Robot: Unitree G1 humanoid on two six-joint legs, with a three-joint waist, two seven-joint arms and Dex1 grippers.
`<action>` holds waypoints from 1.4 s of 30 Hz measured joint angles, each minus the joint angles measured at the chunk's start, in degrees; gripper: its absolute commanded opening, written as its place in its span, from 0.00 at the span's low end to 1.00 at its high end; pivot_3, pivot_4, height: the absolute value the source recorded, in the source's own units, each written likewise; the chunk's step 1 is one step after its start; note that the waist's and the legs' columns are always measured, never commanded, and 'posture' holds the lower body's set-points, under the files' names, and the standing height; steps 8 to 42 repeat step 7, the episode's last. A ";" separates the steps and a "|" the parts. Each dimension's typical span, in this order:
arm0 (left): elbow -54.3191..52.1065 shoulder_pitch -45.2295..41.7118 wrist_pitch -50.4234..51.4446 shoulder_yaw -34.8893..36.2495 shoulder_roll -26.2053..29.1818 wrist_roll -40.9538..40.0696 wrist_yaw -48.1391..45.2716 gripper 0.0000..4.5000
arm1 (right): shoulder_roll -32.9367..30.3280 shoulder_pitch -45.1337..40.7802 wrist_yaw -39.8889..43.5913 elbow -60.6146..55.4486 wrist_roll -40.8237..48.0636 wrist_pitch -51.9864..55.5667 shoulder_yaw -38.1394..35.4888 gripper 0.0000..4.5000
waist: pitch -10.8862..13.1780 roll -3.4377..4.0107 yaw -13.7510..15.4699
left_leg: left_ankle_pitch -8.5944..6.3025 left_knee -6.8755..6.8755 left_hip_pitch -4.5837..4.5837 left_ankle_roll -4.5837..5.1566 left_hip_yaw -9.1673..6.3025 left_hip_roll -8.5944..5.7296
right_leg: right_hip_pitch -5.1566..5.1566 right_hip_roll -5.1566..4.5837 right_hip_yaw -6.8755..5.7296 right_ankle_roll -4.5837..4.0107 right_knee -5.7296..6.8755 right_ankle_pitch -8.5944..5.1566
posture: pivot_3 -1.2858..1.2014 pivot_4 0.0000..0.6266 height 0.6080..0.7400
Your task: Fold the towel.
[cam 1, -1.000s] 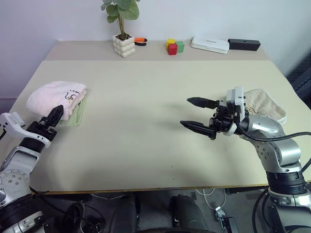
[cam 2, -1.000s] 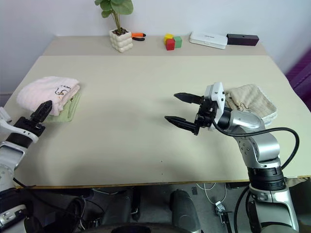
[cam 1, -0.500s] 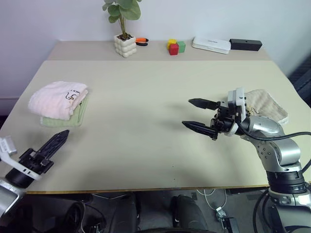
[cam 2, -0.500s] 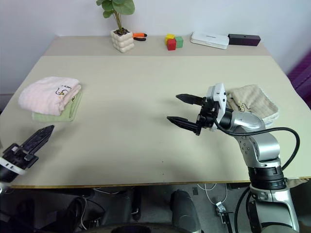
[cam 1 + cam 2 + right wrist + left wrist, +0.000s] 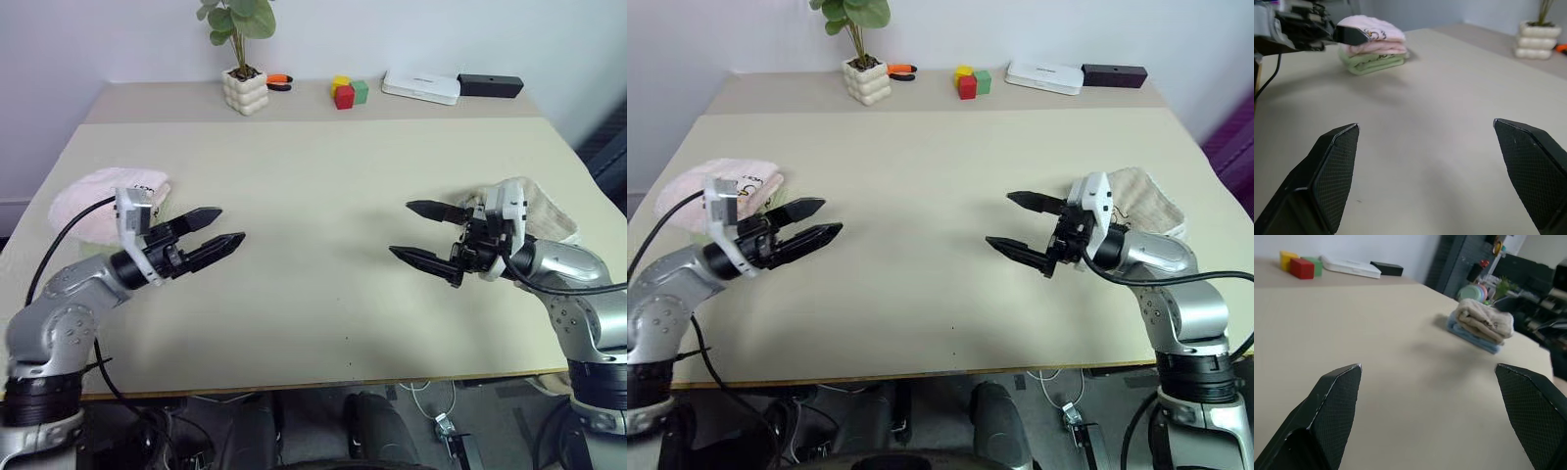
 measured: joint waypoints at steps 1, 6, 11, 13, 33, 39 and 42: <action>1.73 -1.16 -1.07 -1.08 -0.29 1.15 -0.91 0.99 | 0.01 0.72 -0.86 -1.54 0.15 0.41 -0.09 1.00 | 0.00 0.00 0.00 | 0.00 0.00 0.00 -0.01 -0.01 0.02 | -0.01 0.03 0.00 0.04 0.00 0.02 | 0.52 0.24 0.96; 8.81 -4.69 -6.52 -4.85 -4.02 6.89 -4.20 0.99 | -0.12 5.14 -4.77 -8.20 1.58 2.34 -1.33 1.00 | 0.00 -0.02 -0.10 | 0.00 0.06 -0.02 -0.01 0.06 0.01 | 0.00 0.01 0.04 0.25 0.00 0.13 | 0.52 0.24 0.96; 8.88 -4.62 -6.75 -5.28 -4.49 7.04 -4.81 0.99 | -0.36 5.39 -5.21 -8.55 1.71 2.66 -1.71 1.00 | 0.01 -0.02 -0.12 | 0.00 0.08 -0.02 0.00 0.07 0.01 | 0.00 0.01 0.05 0.27 0.01 0.14 | 0.52 0.24 0.96; 8.88 -4.62 -6.75 -5.28 -4.49 7.04 -4.81 0.99 | -0.36 5.39 -5.21 -8.55 1.71 2.66 -1.71 1.00 | 0.01 -0.02 -0.12 | 0.00 0.08 -0.02 0.00 0.07 0.01 | 0.00 0.01 0.05 0.27 0.01 0.14 | 0.52 0.24 0.96; 8.88 -4.62 -6.75 -5.28 -4.49 7.04 -4.81 0.99 | -0.36 5.39 -5.21 -8.55 1.71 2.66 -1.71 1.00 | 0.01 -0.02 -0.12 | 0.00 0.08 -0.02 0.00 0.07 0.01 | 0.00 0.01 0.05 0.27 0.01 0.14 | 0.52 0.24 0.96; 8.88 -4.62 -6.75 -5.28 -4.49 7.04 -4.81 0.99 | -0.36 5.39 -5.21 -8.55 1.71 2.66 -1.71 1.00 | 0.01 -0.02 -0.12 | 0.00 0.08 -0.02 0.00 0.07 0.01 | 0.00 0.01 0.05 0.27 0.01 0.14 | 0.52 0.24 0.96; 8.88 -4.62 -6.75 -5.28 -4.49 7.04 -4.81 0.99 | -0.36 5.39 -5.21 -8.55 1.71 2.66 -1.71 1.00 | 0.01 -0.02 -0.12 | 0.00 0.08 -0.02 0.00 0.07 0.01 | 0.00 0.01 0.05 0.27 0.01 0.14 | 0.52 0.24 0.96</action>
